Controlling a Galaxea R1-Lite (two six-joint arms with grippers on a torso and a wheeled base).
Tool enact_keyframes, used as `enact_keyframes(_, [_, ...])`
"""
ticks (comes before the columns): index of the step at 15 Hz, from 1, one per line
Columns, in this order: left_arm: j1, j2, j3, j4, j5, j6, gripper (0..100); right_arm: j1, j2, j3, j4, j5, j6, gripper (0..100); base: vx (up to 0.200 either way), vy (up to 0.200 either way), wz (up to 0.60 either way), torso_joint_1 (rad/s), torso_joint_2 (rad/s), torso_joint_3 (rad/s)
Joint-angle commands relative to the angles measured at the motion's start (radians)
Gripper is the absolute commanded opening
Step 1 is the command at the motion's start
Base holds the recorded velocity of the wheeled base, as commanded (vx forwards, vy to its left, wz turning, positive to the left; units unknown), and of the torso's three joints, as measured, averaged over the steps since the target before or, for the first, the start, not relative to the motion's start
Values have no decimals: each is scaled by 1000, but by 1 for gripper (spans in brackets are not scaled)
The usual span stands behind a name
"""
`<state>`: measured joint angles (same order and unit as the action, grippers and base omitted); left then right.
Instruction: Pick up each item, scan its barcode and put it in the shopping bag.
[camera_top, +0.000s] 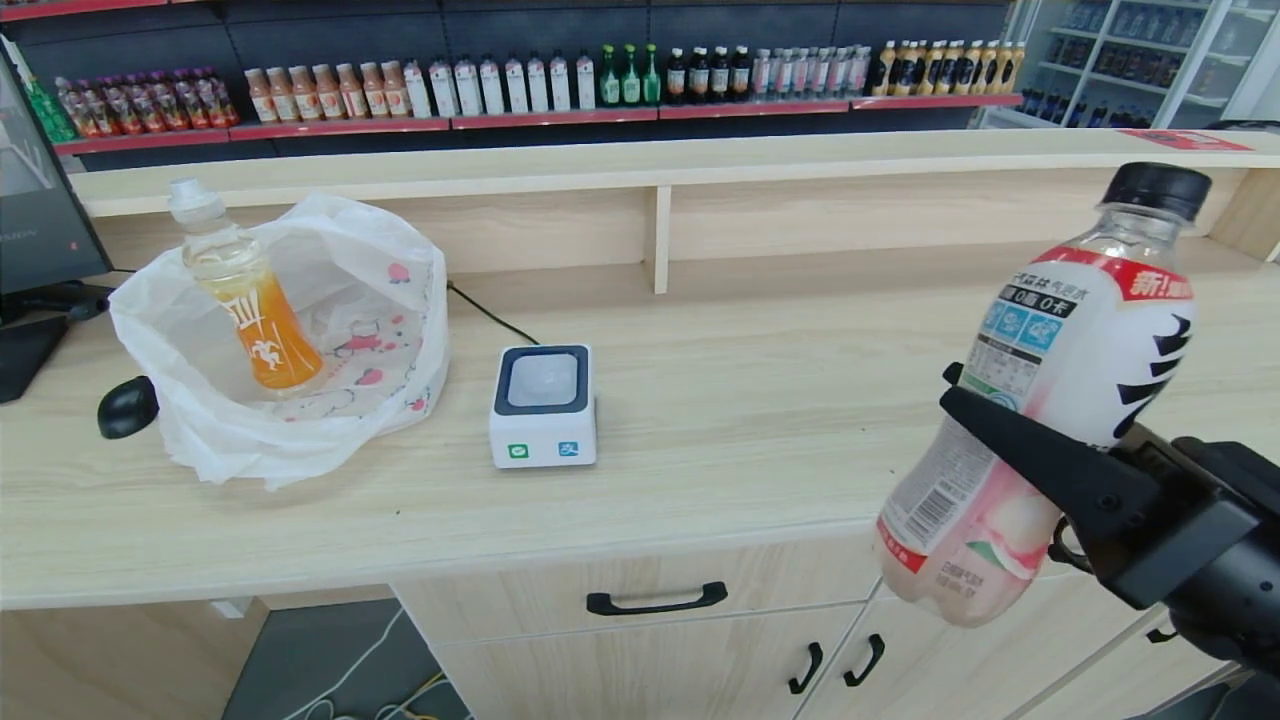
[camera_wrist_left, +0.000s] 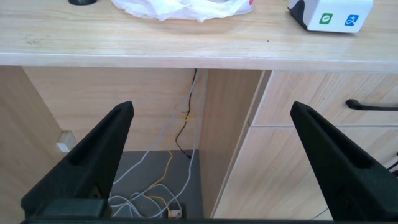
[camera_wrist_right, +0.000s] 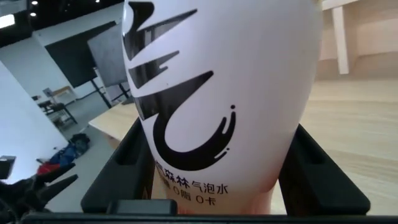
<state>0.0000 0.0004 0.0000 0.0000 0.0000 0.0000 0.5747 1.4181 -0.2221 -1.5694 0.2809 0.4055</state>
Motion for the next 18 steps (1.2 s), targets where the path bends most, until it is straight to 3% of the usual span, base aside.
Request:
enact_keyframes(1, [0,0,0,0,0,0,100,28,41,-19,-1,4,29,0,0,0,0,0,0,0])
enact_keyframes(8, [0,0,0,0,0,0,100,102,122,-152,-1,12,217,0,0,0,0,0,0,0])
enact_keyframes(13, [0,0,0,0,0,0,100,217,165,-195,-1,26,311,0,0,0,0,0,0,0])
enact_keyframes(18, [0,0,0,0,0,0,100,225,249,-336,-1,112,369,0,0,0,0,0,0,0])
